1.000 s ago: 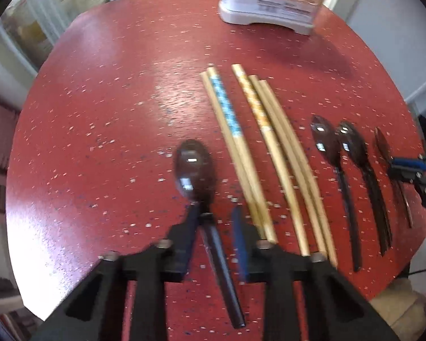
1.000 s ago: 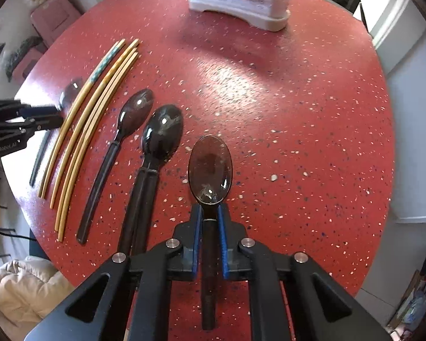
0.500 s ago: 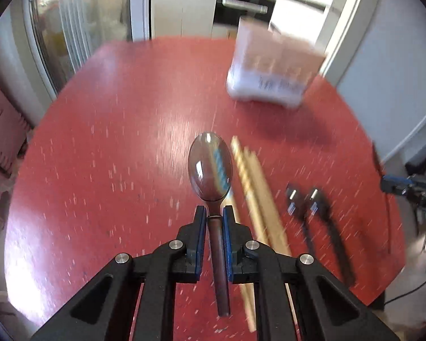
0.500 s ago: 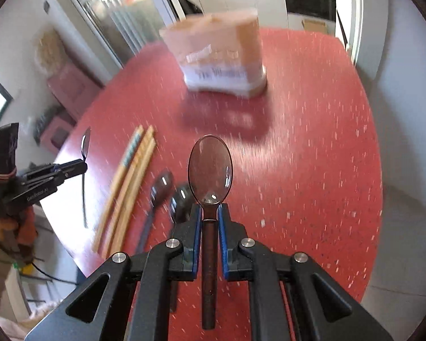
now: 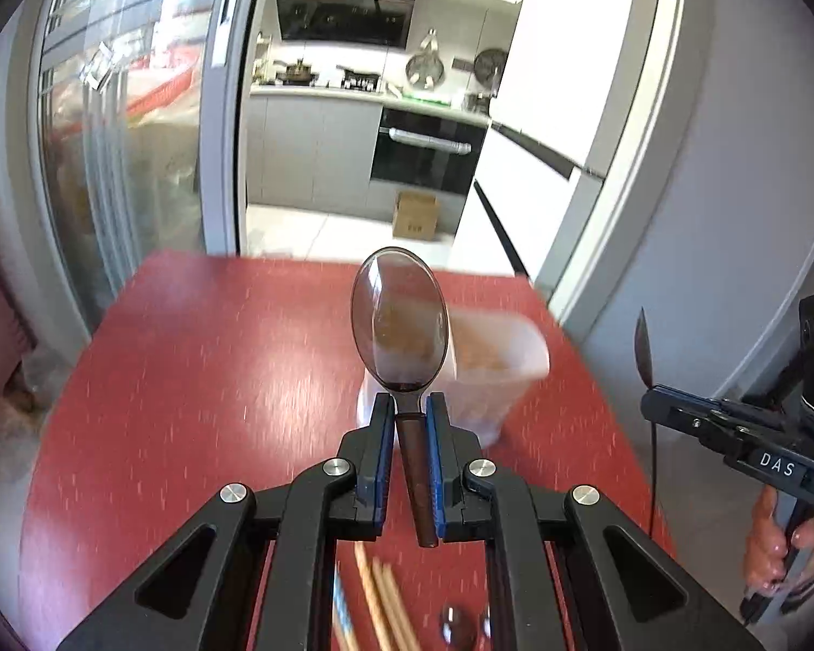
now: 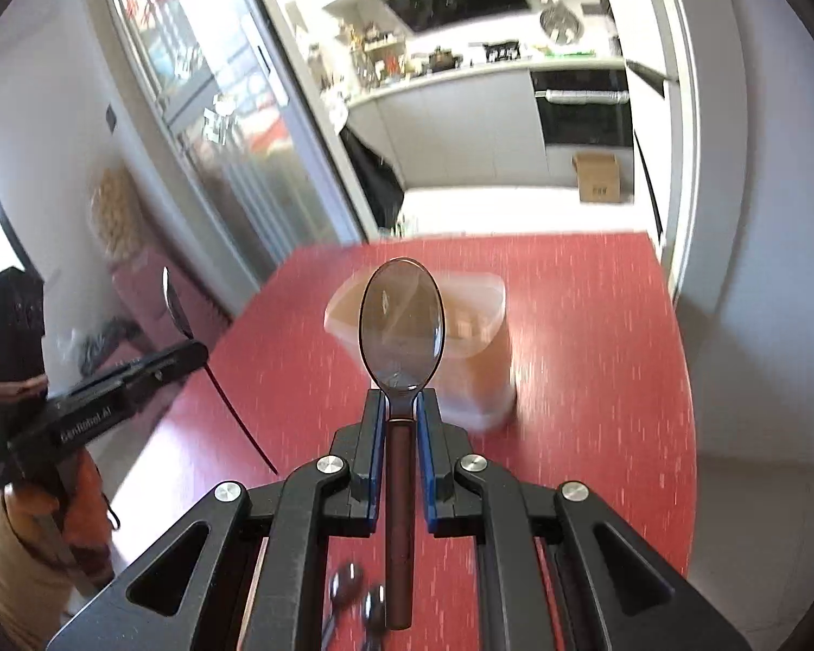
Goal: Organize utensils
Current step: 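Carry both spoons to the beige holder and lower them in, then open both tools to release the spoons and pull back, then move both tools back over the remaining chopsticks and spoons, then grasp a plain chopstick with the left tool while the right tool grasps a brown spoon, then carry the chopstick and spoon to the holder and lower them in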
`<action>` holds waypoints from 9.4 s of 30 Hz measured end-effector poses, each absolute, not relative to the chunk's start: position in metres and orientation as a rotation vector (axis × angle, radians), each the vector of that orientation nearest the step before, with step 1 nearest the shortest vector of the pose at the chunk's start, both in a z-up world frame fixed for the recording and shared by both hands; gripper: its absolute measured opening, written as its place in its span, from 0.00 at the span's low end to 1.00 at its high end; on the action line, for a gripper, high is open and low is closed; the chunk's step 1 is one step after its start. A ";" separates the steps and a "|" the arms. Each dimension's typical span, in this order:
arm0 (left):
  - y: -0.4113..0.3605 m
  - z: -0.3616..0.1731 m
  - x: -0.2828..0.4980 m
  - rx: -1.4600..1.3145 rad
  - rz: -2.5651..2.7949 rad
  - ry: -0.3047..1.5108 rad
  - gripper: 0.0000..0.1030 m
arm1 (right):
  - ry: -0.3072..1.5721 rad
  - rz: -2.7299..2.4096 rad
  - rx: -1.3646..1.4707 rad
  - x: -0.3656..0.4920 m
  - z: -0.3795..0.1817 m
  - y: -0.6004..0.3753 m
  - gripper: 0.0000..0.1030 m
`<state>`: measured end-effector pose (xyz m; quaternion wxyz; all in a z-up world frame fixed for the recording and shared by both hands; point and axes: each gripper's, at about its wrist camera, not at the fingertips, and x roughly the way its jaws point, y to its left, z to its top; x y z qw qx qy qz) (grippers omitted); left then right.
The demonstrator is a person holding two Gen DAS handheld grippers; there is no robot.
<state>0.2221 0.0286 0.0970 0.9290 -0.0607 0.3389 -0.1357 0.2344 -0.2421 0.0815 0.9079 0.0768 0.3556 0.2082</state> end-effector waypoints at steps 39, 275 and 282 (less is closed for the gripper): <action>-0.007 0.026 0.356 -0.045 -0.179 0.699 0.40 | 0.605 0.353 -0.080 0.368 0.009 -0.175 0.13; 0.008 0.050 0.339 -0.139 -0.110 0.468 0.34 | 0.499 0.351 -0.073 0.365 0.012 -0.191 0.12; 0.006 0.050 0.327 -0.074 -0.117 0.519 0.34 | 0.544 0.355 -0.092 0.358 0.011 -0.190 0.12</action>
